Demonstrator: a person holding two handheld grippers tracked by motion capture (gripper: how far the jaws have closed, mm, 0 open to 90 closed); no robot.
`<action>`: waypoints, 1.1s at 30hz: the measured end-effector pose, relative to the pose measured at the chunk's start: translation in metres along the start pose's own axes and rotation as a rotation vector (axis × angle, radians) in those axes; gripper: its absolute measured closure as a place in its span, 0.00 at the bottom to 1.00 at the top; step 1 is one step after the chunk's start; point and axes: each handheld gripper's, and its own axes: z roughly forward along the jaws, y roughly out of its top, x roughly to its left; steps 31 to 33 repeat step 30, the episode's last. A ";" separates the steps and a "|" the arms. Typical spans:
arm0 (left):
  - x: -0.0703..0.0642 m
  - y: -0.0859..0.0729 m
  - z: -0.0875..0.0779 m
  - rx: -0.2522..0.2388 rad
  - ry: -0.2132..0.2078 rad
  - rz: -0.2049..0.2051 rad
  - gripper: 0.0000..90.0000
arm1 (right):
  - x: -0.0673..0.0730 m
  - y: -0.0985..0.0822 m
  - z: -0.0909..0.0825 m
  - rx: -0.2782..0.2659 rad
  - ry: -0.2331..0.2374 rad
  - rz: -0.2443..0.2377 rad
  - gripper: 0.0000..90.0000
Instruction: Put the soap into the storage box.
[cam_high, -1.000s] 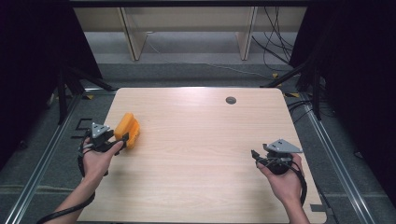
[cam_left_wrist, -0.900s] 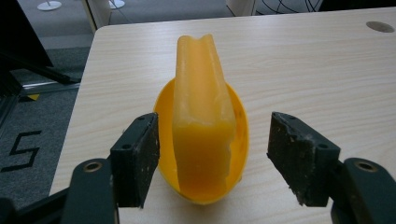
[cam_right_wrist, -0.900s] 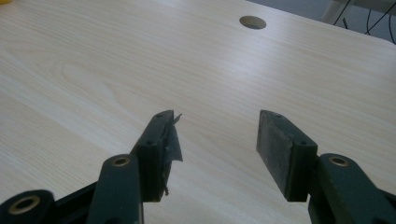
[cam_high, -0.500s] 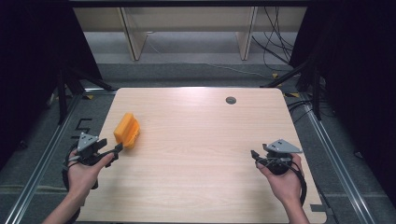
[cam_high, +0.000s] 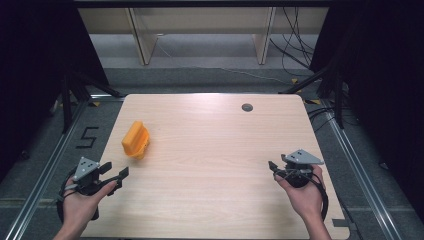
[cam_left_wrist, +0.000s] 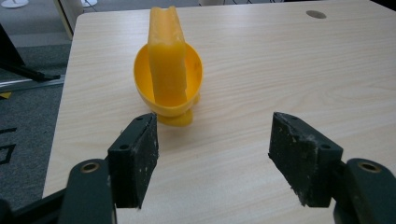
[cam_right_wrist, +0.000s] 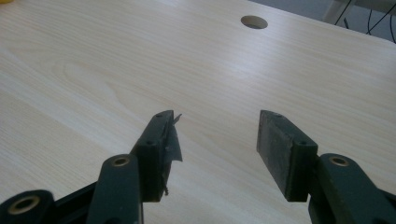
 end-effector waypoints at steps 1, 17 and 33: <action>-0.001 -0.002 -0.001 0.000 -0.007 0.001 0.36 | 0.000 0.000 0.000 0.000 0.000 0.000 0.53; 0.006 -0.018 0.004 0.034 -0.071 -0.005 0.37 | 0.001 0.001 0.003 -0.018 0.001 -0.022 0.53; 0.008 -0.019 0.009 0.044 -0.078 -0.028 0.38 | -0.001 0.001 0.003 -0.044 -0.019 -0.032 0.53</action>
